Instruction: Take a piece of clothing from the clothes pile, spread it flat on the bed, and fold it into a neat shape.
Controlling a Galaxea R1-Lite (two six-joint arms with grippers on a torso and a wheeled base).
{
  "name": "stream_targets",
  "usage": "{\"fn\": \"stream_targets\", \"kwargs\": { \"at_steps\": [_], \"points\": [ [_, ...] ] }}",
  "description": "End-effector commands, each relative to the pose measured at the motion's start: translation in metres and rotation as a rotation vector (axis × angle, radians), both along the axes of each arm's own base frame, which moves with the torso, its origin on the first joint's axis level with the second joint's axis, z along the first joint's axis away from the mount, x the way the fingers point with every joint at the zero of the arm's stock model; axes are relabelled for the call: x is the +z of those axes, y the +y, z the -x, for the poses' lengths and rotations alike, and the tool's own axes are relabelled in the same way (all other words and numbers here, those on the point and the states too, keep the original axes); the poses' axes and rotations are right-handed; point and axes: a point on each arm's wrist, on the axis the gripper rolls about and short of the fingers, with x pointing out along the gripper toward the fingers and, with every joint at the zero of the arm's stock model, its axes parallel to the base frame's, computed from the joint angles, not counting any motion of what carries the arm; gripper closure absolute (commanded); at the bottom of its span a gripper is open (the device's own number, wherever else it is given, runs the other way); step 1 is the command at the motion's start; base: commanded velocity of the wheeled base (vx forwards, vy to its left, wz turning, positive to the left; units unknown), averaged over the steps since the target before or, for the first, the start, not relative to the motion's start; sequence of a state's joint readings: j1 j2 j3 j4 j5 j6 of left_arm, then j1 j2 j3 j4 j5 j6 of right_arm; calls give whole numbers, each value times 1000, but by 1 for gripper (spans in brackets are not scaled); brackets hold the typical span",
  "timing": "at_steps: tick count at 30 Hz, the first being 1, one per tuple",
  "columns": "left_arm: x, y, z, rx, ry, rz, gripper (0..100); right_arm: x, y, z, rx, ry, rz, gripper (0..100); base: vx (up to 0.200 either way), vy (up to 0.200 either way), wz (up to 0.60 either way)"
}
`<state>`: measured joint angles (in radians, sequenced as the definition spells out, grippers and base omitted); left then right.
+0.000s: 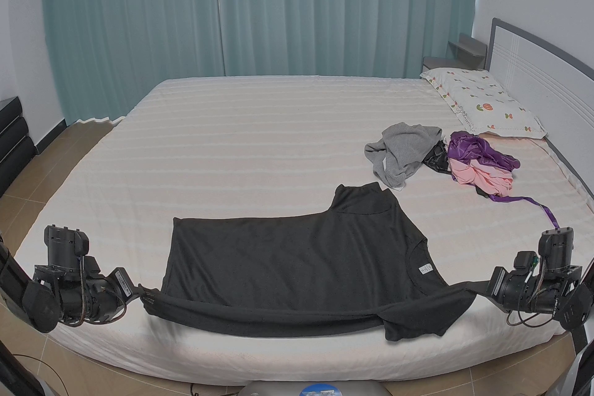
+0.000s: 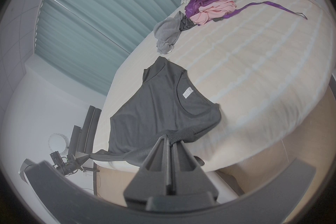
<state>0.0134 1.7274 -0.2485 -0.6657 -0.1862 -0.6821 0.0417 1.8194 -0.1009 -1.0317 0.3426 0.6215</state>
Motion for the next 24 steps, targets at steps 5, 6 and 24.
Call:
{"fn": "stream_targets", "kwargs": {
  "at_steps": [5, 6, 24],
  "points": [
    [-8, 1, -37, 63, 13, 49, 100, 1, -7, -43, -38, 29, -1, 100, 0, 0, 0],
    [-10, 1, -39, 63, 17, 51, 100, 1, -8, -45, -40, 41, -2, 100, 0, 0, 0],
    [-18, 1, -61, 103, 23, 86, 100, -18, -4, -95, -22, 108, -1, 100, 0, 0, 0]
  ]
}}
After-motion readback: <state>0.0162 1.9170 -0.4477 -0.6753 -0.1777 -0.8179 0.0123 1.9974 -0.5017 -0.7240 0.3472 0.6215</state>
